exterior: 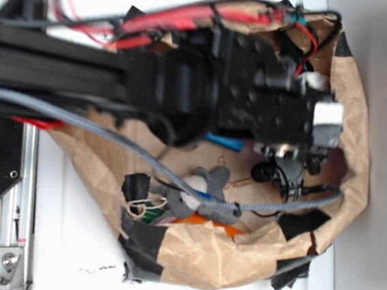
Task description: Grab the white paper.
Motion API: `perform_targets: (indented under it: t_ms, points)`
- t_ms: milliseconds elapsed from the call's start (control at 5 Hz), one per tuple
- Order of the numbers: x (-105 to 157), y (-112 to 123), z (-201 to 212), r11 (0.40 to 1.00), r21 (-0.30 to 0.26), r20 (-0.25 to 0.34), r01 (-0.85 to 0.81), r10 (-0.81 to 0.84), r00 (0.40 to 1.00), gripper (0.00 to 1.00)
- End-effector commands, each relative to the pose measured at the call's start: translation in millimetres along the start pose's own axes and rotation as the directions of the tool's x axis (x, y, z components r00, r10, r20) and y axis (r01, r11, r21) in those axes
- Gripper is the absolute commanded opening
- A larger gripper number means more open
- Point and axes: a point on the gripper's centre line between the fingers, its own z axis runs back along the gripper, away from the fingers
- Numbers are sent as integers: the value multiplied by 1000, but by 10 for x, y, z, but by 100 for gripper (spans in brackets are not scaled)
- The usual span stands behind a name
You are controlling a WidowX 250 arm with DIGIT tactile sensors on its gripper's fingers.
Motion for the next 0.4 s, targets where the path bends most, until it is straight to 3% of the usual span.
perform_targets:
  t_ms: [0,200]
  points:
    - [169,302,1084,993,-94,87,-74,83,993,0]
    - [8,273,1400,987,-152,41,-46,53,998,0]
